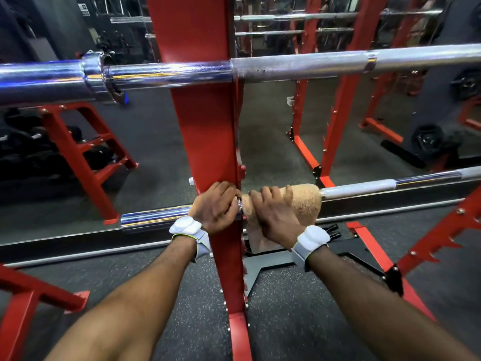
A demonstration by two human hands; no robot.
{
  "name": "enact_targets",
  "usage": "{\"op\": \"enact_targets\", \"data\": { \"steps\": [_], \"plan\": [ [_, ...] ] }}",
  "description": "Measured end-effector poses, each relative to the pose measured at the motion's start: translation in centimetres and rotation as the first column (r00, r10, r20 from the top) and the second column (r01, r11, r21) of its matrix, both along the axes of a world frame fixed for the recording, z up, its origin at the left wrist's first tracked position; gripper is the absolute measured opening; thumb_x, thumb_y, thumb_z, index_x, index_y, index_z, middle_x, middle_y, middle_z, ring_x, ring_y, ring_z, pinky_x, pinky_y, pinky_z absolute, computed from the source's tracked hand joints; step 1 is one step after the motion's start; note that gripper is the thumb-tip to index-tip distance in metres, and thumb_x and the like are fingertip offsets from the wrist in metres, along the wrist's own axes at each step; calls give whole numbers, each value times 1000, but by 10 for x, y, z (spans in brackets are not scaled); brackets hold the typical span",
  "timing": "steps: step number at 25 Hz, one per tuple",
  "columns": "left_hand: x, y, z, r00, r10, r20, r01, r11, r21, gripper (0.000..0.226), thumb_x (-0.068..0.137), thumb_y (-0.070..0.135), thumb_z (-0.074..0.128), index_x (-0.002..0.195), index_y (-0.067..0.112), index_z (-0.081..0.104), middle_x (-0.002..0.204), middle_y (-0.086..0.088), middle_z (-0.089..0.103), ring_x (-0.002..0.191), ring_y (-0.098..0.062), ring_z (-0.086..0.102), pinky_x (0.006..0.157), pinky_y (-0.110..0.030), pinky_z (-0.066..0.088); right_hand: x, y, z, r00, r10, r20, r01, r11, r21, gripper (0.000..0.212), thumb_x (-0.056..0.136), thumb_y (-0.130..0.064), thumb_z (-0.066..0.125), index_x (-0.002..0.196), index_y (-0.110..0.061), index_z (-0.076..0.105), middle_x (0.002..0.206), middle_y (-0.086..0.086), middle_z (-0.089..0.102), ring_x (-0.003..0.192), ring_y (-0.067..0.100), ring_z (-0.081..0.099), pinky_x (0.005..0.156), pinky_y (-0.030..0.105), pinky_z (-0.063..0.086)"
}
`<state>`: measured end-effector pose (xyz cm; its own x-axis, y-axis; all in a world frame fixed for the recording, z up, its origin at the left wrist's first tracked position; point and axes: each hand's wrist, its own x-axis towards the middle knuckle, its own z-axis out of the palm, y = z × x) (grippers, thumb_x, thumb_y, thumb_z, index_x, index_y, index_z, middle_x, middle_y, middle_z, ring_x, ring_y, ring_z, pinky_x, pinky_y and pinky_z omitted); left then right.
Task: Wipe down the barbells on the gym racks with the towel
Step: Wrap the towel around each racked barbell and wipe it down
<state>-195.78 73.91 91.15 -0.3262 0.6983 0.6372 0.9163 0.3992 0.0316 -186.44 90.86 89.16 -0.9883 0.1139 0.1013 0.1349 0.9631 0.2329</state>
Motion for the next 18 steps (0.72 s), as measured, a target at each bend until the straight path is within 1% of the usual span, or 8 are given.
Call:
{"op": "enact_targets", "data": {
  "steps": [2,3,5,9,10,12,15,18],
  "plan": [
    [-1,-1,0,999,15,32,-16,1000,26,13,86,14,57,94,11,68,96,-4,64,85,-21,55,75,-28,42,-9,-13,1,985,27,-169,-20,999,40,59,56,-20,77,109,-19,51,100,5,57,91,30,57,93,54,39],
    [-1,-1,0,999,28,45,-29,999,34,13,86,14,58,93,11,68,97,-4,65,84,-22,57,74,-28,43,-13,-15,3,979,43,-199,-38,999,29,52,57,-20,76,103,-19,53,96,5,59,87,30,58,86,49,42],
    [0,1,-1,998,39,45,-41,998,54,11,85,11,60,91,11,69,95,-4,66,83,-21,57,74,-26,42,-22,-16,9,983,50,-177,-49,999,7,46,63,-23,73,104,-17,54,97,7,62,89,32,61,79,43,41],
    [2,2,2,1000,-9,29,6,997,82,12,84,10,59,90,10,69,93,-5,66,86,-19,57,76,-27,44,-35,-13,22,983,140,-116,-148,987,-69,36,77,-32,64,109,-17,57,104,6,68,99,33,66,78,38,41],
    [2,1,2,999,6,53,-10,997,76,12,85,11,59,91,11,69,94,-4,66,86,-19,58,76,-28,45,-40,-11,27,988,137,-75,-144,984,-105,33,78,-33,64,108,-20,61,102,5,70,99,32,68,76,36,44],
    [1,1,-1,995,37,90,-43,997,60,13,85,13,58,93,14,69,96,-2,65,86,-20,59,72,-29,47,-47,-7,39,987,114,109,-86,968,-236,29,70,-28,74,98,-22,68,89,2,71,89,29,71,67,29,46],
    [0,2,-4,993,54,101,-59,997,47,15,86,16,56,94,14,69,97,-1,65,86,-20,59,70,-31,49,-61,-3,57,909,146,391,40,902,-430,33,50,-18,85,74,-20,64,64,-4,61,68,20,65,51,22,41],
    [-2,2,-4,995,50,91,-55,997,47,15,85,15,58,94,14,69,96,-2,65,85,-21,58,72,-31,48,-64,0,56,907,153,391,42,894,-447,30,51,-19,83,70,-19,60,65,-4,62,67,20,63,52,23,41]
  ]
}}
